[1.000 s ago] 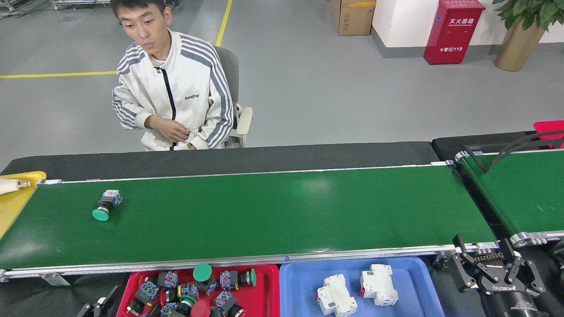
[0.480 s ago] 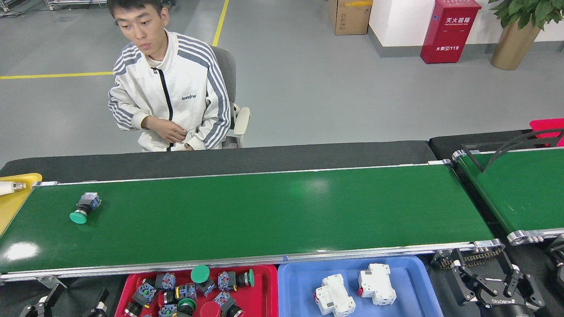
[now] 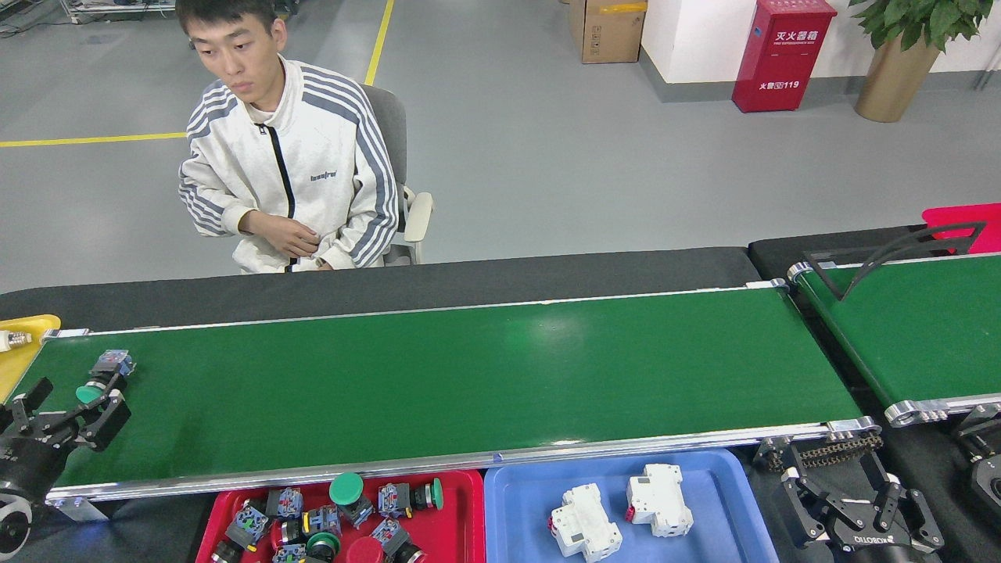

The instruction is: Pick switch part from conveyor to tray

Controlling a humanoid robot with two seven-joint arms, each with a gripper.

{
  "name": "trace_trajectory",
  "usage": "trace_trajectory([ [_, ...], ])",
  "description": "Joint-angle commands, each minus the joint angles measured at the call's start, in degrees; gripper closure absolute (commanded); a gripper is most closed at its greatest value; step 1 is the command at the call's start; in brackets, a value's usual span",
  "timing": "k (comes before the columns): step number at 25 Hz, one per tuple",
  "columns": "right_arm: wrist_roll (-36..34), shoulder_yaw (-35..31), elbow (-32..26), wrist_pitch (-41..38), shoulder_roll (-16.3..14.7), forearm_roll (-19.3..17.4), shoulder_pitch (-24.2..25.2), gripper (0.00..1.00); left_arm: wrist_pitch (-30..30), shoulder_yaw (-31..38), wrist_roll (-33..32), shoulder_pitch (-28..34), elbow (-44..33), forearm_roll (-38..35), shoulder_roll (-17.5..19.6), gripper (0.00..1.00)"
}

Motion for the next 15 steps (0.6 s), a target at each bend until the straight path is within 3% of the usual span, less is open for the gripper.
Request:
trace_trajectory([
  [1, -0.4, 1.9, -0.4, 0.0, 0.0, 0.0, -1.1, 0.00, 4.6, -0.8, 1.4, -1.3, 3.5, 0.0, 2.4, 0.01],
  [6, -0.4, 6.3, 0.0, 0.0, -0.4, 0.0, -3.8, 0.00, 10.3, -0.6, 1.9, -0.8, 8.3, 0.7, 5.6, 0.04],
  [15, -0.3, 8.3, 1.7, -2.0, -0.3, 0.0, -7.5, 0.00, 11.5, -0.5, 1.9, -0.8, 13.2, 4.0, 5.6, 0.28],
])
